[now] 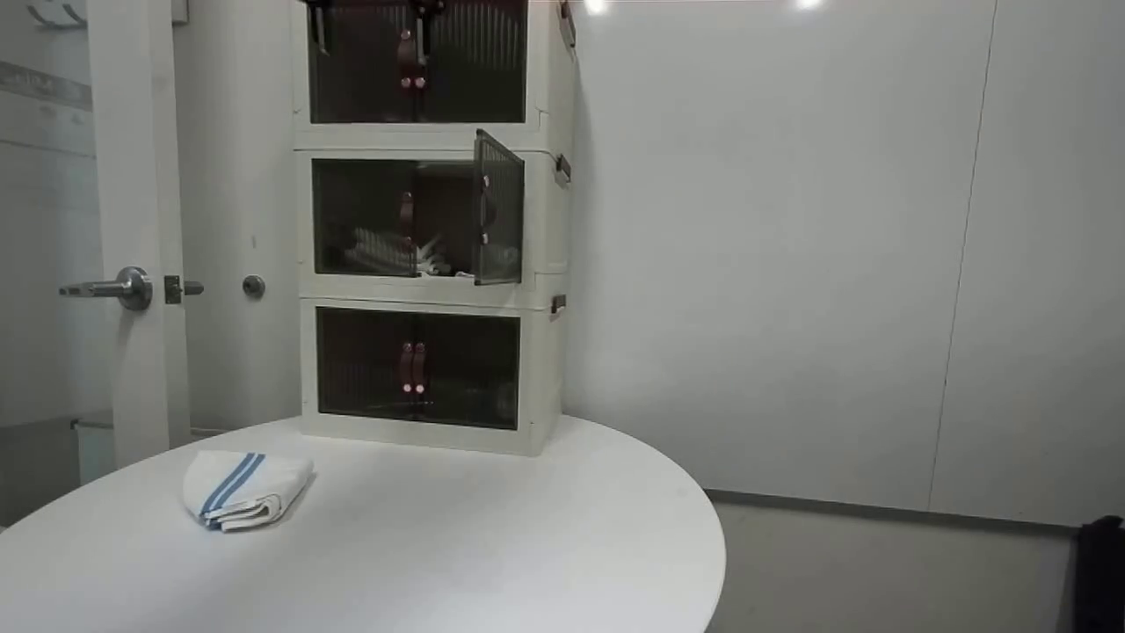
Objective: Close the right cabinet door.
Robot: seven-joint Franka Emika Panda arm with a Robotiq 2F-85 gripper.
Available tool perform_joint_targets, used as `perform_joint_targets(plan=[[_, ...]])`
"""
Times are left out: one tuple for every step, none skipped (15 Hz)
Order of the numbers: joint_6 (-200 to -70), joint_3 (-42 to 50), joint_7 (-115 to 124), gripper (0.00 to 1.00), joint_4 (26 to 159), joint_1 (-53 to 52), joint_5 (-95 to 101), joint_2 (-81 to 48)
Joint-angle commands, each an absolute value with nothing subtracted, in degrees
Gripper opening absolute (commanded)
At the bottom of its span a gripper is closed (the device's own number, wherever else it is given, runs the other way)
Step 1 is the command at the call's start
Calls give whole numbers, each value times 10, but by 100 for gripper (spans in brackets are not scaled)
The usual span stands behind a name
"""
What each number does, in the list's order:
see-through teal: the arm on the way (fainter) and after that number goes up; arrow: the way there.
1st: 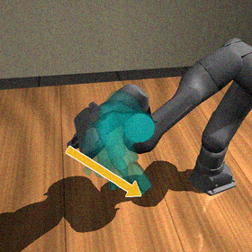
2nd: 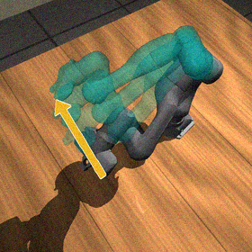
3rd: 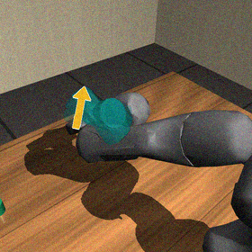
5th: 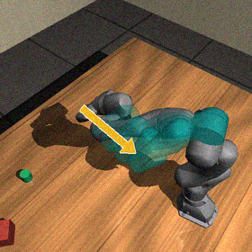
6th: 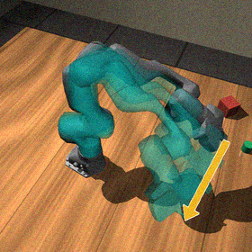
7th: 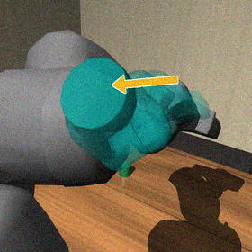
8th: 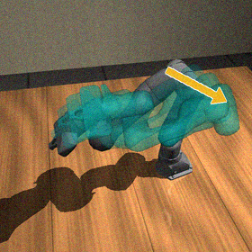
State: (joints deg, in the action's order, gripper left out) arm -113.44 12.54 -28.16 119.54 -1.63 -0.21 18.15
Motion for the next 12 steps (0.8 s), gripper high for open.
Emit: perform_joint_targets(plan=[[-1158,114,-286,100,1126,0,7,107],[-1170,113,-284,100,1114,4,10,90],[-1178,111,-285,100,1104,7,11,75],[-1186,109,-284,100,1093,11,16,59],[-1189,108,-284,100,1084,15,16,45],[-1193,106,-286,100,1074,19,16,30],[-1194,104,-286,100,1065,23,16,18],[-1196,103,-293,100,1057,26,15,5],[-1198,100,-295,100,1049,30,13,-6],[-1198,98,-307,100,1041,33,6,-18],[-1211,95,-314,100,1049,36,7,-24],[-1232,91,-327,100,1069,39,8,-28]])
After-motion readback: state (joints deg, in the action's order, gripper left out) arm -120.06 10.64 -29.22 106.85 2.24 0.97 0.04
